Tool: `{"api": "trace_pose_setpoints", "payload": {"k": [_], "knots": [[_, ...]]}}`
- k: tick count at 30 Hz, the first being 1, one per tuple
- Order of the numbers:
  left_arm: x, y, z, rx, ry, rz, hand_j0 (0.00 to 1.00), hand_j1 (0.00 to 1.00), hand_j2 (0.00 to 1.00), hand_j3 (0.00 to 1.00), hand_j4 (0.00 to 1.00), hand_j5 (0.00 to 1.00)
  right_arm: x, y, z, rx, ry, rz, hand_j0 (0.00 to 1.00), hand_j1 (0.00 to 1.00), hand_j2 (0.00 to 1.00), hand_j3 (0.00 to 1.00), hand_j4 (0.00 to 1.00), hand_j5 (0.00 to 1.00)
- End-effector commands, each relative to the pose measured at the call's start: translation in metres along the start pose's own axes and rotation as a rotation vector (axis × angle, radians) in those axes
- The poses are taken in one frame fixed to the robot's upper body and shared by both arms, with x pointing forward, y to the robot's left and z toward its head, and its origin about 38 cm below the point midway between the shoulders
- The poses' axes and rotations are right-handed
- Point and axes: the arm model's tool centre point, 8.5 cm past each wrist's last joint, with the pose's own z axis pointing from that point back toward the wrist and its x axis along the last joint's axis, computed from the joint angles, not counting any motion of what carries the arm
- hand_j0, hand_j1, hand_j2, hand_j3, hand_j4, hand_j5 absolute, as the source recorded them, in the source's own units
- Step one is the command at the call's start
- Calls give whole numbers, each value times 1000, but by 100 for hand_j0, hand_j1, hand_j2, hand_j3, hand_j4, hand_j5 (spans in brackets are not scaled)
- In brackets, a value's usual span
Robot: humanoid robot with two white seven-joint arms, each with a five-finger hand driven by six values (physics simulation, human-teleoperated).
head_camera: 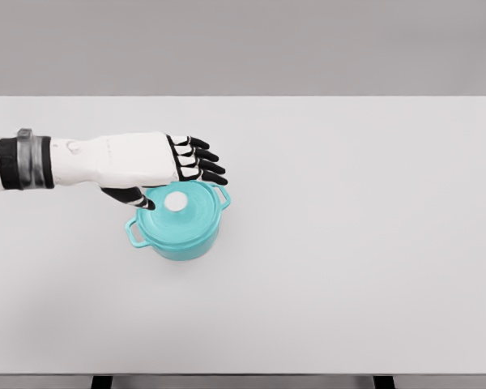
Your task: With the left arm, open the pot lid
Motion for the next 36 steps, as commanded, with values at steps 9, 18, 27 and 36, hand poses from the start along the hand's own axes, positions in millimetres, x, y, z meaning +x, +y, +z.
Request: {"api": "trace_pose_setpoints", "payload": {"k": [9,18,27,36], "knots": [[8,-12,-21,-30,-44,6,100,100,100,100,100,100,0,0,0,0,0,0,100,100,100,100,100,100],[-1,-34,-26,-137,6,-40,100,100,100,100,100,100,0,0,0,0,0,0,100,100,100,100,100,100],[-6,-35,-23,-161,34,-62,95,95,95,95,95,95,0,0,0,0,0,0,100,100,100,100,100,100],[-8,-37,-22,-182,49,-82,86,86,86,86,86,86,0,0,0,0,0,0,100,100,100,100,100,100]]}}
